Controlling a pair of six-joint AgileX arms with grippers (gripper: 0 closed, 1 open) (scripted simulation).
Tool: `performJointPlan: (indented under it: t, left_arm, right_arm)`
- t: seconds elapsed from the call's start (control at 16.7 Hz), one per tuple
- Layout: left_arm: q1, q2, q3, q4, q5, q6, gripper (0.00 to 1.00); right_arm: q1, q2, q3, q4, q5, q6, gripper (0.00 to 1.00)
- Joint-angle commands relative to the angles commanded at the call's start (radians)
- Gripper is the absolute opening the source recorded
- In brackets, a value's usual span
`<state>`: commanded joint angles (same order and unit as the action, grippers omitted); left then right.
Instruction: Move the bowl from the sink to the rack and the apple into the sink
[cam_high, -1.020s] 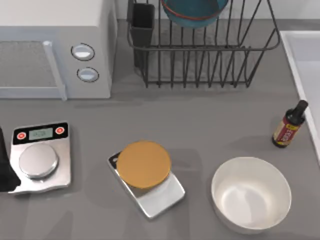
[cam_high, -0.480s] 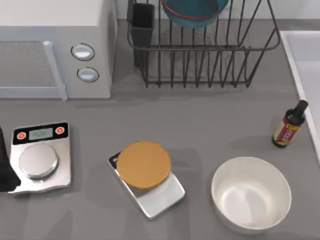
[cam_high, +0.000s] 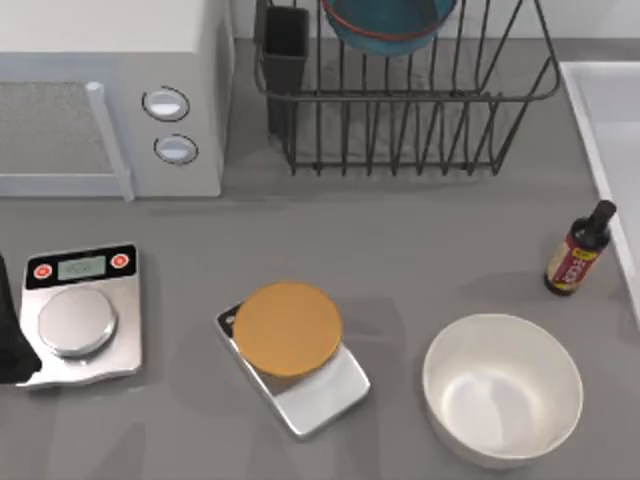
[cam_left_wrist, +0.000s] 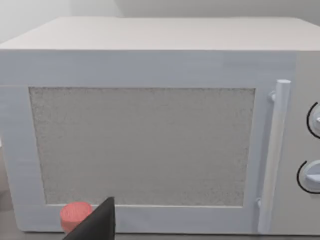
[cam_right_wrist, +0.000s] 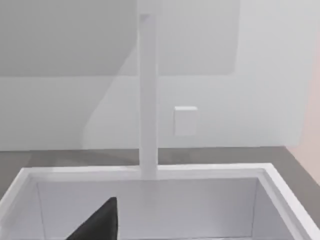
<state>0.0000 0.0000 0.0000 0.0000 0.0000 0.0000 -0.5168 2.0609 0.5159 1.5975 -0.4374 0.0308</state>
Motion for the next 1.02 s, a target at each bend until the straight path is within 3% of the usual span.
performJointPlan:
  t: [0.24, 0.54, 1.02]
  left_arm:
    - [0.0, 0.0, 0.0, 0.0, 0.0, 0.0, 1.0]
    - [0.0, 0.0, 0.0, 0.0, 0.0, 0.0, 1.0]
    - [0.0, 0.0, 0.0, 0.0, 0.0, 0.0, 1.0]
  right_arm:
    - [0.05, -0.315, 0.006, -0.258, 0.085, 0.016, 1.0]
    - [0.167, -0.915, -0.052, -0.685, 0.214, 0.017, 1.0]
    - [0.397, -1.775, -0.32, -1.33, 0.385, -0.014, 1.0]
